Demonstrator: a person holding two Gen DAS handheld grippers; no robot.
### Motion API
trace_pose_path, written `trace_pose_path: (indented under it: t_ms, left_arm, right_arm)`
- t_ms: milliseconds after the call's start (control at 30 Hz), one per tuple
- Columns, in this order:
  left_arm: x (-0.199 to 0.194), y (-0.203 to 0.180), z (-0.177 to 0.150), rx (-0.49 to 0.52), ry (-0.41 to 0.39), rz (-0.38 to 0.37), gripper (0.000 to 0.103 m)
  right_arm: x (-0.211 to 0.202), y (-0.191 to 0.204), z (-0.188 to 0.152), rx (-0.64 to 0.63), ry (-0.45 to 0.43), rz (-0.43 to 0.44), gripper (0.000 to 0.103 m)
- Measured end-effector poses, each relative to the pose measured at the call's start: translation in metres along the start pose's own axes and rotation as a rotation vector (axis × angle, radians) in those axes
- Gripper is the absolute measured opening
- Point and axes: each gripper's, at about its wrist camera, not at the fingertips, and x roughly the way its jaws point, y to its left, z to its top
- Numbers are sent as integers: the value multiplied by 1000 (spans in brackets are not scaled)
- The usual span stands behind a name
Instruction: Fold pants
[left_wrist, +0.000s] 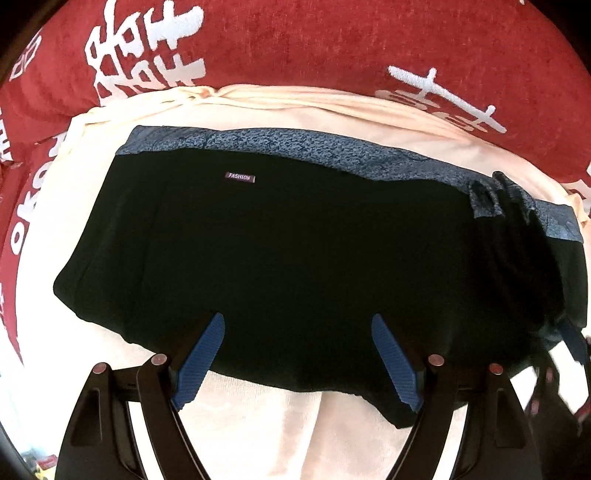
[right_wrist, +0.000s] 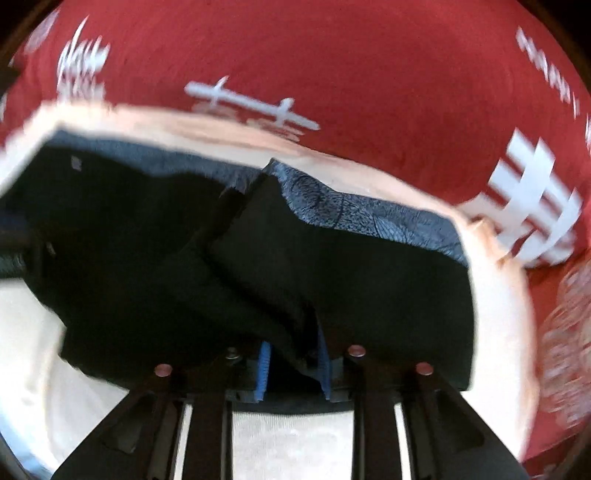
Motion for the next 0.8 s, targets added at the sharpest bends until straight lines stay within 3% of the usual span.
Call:
trace_pose_path:
  t_ms: [133,233,333,433,533,633,800]
  left_arm:
    - [-7,-16,10,30,-15,-47,83]
    - [-8,-32,20,76,-31,-88,83]
    - [-9,-59,18,138,-25,-132,83]
    - [8,-80,18,188,16,-146,83]
    - [25,-88,11,194,62,-118,83]
    - [28,-84,8,163,59,-114,89]
    - [30,-81,5,158,64,-121,89]
  right_arm:
    - [-27,6,-8,-35,-7,68,43]
    - [-44,-21,-15,85,16,265,43]
    - [-40,-69,-21,369,64,439,43]
    - [-14,-117,-36,742,105,679,43]
    - [10,-132,-47,937,123,817,43]
    - [30,-132,-56,1039,168,871,43]
    - [49,-127,-70,1142,192,906,43]
